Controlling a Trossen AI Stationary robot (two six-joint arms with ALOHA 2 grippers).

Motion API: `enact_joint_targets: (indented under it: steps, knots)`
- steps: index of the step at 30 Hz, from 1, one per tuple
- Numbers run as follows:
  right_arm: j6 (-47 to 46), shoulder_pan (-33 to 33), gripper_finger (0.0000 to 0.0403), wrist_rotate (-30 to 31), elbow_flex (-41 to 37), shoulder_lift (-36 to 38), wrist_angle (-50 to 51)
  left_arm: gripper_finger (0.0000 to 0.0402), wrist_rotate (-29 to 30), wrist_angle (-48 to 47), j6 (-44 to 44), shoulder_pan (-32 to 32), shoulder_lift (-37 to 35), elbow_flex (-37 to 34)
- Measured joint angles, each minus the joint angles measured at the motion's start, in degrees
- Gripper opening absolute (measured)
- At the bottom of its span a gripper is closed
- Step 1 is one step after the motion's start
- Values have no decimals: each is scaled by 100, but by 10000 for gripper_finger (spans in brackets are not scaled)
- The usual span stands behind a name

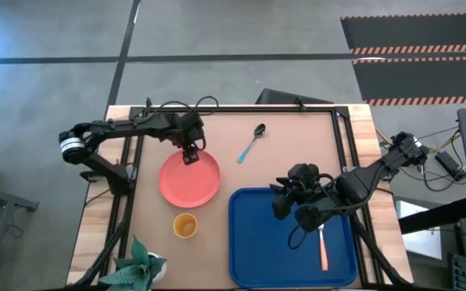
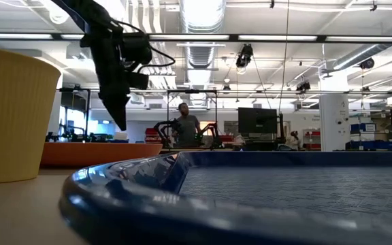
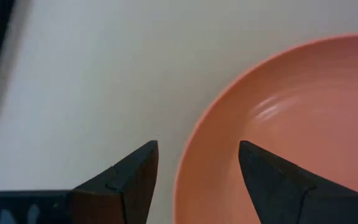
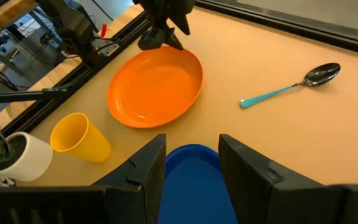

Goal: Pick and place plate/cup/fork/spoon on tray
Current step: Put the orange plate on the blue tray

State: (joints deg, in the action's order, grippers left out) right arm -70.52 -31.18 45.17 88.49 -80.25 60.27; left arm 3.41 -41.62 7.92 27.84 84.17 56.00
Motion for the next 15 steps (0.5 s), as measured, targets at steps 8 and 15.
enact_joint_targets:
  steps: [8, 15]
  knots:
    - [6, 0, 137, 0, 0, 0, -2, 206, -124, -218, 245, 213, 304, -109]
    - [4, 0, 137, 0, -2, 0, -9, 206, -130, -179, 520, 336, 742, -74]
